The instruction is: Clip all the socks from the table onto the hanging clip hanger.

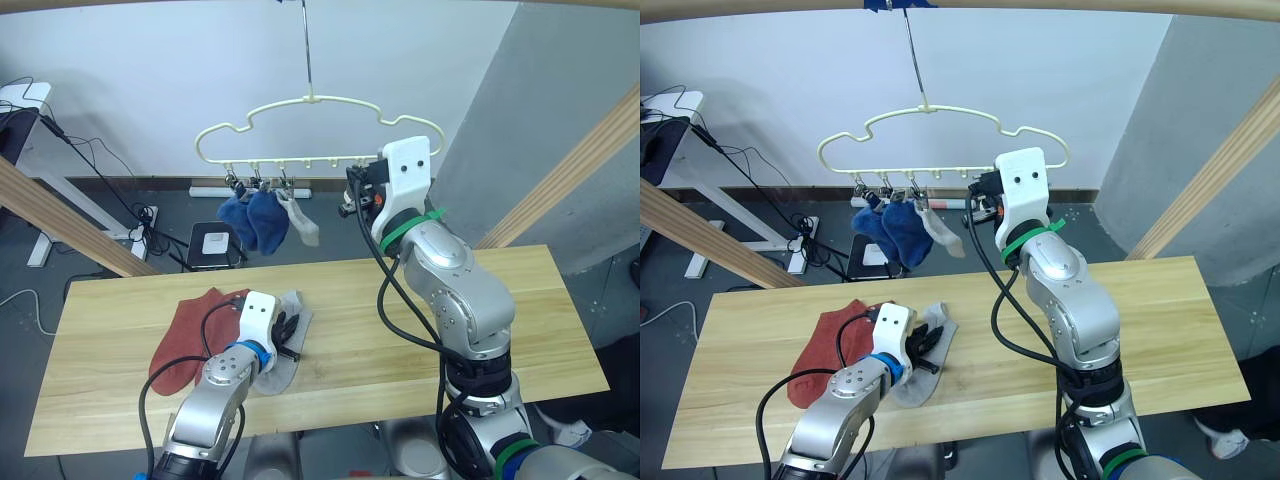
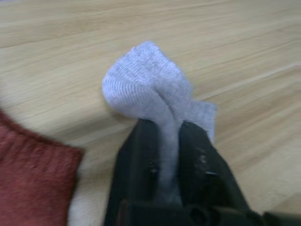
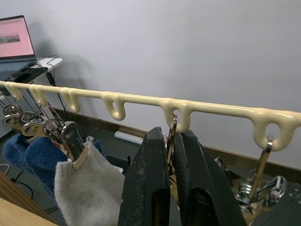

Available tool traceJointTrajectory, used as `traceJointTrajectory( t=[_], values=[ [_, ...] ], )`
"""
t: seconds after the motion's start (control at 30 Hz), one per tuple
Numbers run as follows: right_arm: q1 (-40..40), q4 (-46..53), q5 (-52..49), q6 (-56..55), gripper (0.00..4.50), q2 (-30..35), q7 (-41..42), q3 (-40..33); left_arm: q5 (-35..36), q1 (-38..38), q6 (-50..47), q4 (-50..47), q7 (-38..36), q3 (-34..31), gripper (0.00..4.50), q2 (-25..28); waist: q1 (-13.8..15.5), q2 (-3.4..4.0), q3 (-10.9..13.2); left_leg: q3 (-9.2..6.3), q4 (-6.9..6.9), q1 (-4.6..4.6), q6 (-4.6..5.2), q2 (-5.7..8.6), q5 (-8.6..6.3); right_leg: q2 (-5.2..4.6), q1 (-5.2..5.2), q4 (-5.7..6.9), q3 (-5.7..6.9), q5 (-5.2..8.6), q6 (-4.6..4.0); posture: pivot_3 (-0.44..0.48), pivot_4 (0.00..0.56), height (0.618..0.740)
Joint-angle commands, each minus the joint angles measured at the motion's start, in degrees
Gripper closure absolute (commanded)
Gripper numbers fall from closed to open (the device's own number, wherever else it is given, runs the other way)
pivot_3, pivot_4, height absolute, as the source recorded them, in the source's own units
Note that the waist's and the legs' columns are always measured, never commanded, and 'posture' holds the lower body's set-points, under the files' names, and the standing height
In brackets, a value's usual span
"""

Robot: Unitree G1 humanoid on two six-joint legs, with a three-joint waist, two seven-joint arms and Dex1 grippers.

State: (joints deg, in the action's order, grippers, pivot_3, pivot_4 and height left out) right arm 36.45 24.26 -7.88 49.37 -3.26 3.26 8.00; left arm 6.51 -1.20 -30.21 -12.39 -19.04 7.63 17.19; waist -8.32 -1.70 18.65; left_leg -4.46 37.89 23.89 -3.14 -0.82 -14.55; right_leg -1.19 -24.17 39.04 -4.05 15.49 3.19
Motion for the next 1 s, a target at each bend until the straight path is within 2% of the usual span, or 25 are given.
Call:
traceJointTrajectory(
  t=[0.03, 0.2, 0.43, 1.0],
  values=[
    [0.7, 1.5, -0.2, -1.1, 4.50, -0.5, -0.2, -0.1, -0.6, 1.2, 12.5, -1.6, -6.5, 1.7, 4.48, 2.9, 0.0, 0.00, 0.0, 0.01, 0.00, 0.01, 0.00, 0.00, 0.00, 0.00, 0.00, 0.00, 0.01, 0.00, 0.00, -0.235, 0.307, 0.740],
    [1.4, 1.7, -0.3, -1.0, 4.50, -0.5, -0.2, -0.5, 2.3, 9.1, 23.4, 0.1, -14.2, 2.8, 4.48, 1.7, 0.3, 0.00, 0.0, 0.03, 0.02, 0.03, 0.00, 0.05, 0.00, -0.06, 0.00, -0.01, 0.01, 0.00, 0.00, -0.239, 0.307, 0.740],
    [1.7, 1.9, -0.3, -1.1, 4.50, -0.7, -0.3, -0.6, 3.2, 16.2, 24.6, 2.8, -13.0, 2.2, 4.48, -3.8, -0.7, 0.00, 0.0, 0.10, 0.00, 0.06, 0.01, 0.04, 0.00, -0.01, -0.02, -0.07, 0.01, 0.00, 0.02, -0.250, 0.301, 0.740],
    [1.4, 2.0, -0.4, -0.8, 4.50, -0.7, -0.2, -0.3, 6.5, 18.5, 23.6, 5.7, -12.0, -1.0, 4.48, -7.6, -1.4, 0.00, 0.0, 0.05, 0.02, 0.05, 0.01, 0.05, 0.00, 0.02, 0.00, -0.02, 0.00, 0.00, 0.02, -0.256, 0.291, 0.740]
  ],
)
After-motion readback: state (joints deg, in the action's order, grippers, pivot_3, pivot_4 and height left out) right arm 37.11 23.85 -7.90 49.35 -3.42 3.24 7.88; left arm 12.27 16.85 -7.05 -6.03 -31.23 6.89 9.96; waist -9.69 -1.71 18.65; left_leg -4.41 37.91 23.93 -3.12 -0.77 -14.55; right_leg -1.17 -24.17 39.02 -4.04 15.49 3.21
